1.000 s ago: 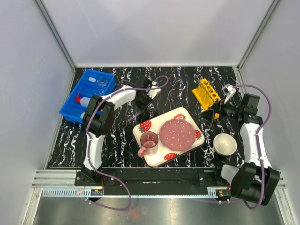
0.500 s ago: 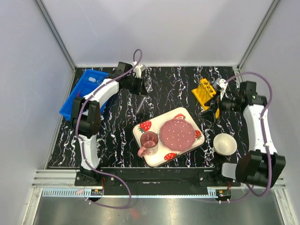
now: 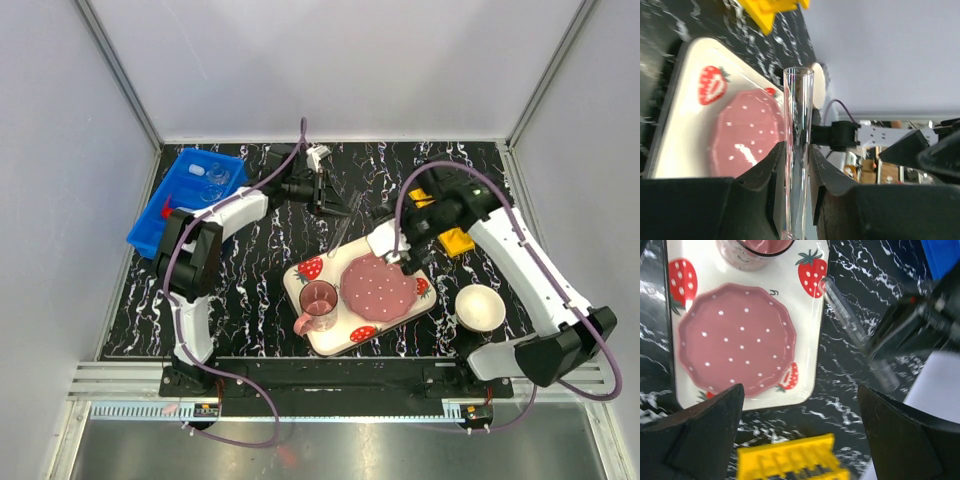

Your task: Organize the chemistry lab equipment

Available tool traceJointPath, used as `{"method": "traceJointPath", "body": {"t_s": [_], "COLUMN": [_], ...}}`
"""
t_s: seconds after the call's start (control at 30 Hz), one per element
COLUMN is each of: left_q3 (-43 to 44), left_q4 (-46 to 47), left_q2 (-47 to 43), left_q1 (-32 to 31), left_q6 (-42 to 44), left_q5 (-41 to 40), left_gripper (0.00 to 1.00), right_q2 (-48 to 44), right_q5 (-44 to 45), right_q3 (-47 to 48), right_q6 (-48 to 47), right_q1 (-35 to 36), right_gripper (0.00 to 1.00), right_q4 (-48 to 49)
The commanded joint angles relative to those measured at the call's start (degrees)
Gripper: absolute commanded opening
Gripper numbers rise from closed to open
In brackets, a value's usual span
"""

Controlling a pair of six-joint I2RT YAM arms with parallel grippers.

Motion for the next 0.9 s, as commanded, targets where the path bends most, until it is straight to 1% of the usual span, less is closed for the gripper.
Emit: {"method": "traceJointPath", "body": {"t_s": [0.0,0.03,0.1,0.13,0.23,0.33,0.47,0.57,0.7,0.73,0.8,0.83,0.87], "left_q3": [-2.03,-2.3,-3.35,-3.96,-5.11,-6.07,-7.04,-7.4,-7.75,-8.18,-8.45,-8.8,-8.98], "left_q4": [13.41,14.3,16.5,17.28,18.08,18.0,18.17,18.35,18.35,18.43,18.61,18.7,18.7], "left_q2": [-2.97,-3.06,-3.32,-3.41,-4.02,-4.55,-4.99,-5.08,-5.78,-6.05,-6.49,-6.75,-6.84], "left_q1": [-3.29,-3.73,-4.7,-4.88,-5.58,-6.46,-7.43,-8.57,-9.36,-9.36,-9.36,-9.36,-9.36], "left_q6": [-11.2,-12.08,-14.02,-14.46,-15.35,-15.0,-14.73,-14.82,-14.64,-14.56,-14.55,-14.55,-14.64], "left_q5": [6.7,6.88,7.49,7.58,7.84,8.19,8.28,8.28,8.11,7.85,7.84,7.76,7.84], "left_gripper": [0.15,0.15,0.15,0.15,0.14,0.14,0.15,0.15,0.15,0.15,0.15,0.15,0.15], "right_q2": [1.07,1.76,2.73,3.78,4.58,4.06,3.97,4.32,5.37,5.89,6.43,6.6,6.6], "right_q5": [11.89,14.6,17.6,20.57,23.58,24.12,23.68,23.77,25.26,26.22,27.28,27.63,28.07], "right_q3": [1.71,1.53,1.09,0.92,-1.53,-4.26,-6.2,-8.22,-10.24,-10.59,-10.95,-11.3,-11.39], "right_q6": [-7.85,-9.25,-10.93,-12.33,-14.27,-14.71,-13.92,-13.13,-11.2,-10.68,-10.41,-10.23,-10.14], "right_q1": [9.92,13.51,16.69,19.06,20.75,21.63,22.94,24.44,26.2,26.55,26.9,27.08,27.08], "right_gripper": [1.0,1.0,1.0,1.0,0.99,0.98,0.97,0.93,0.82,0.78,0.73,0.65,0.6], "right_q4": [3.53,4.94,5.13,5.04,6.61,11.08,13.48,15.41,17.87,18.22,18.23,18.4,18.49]}}
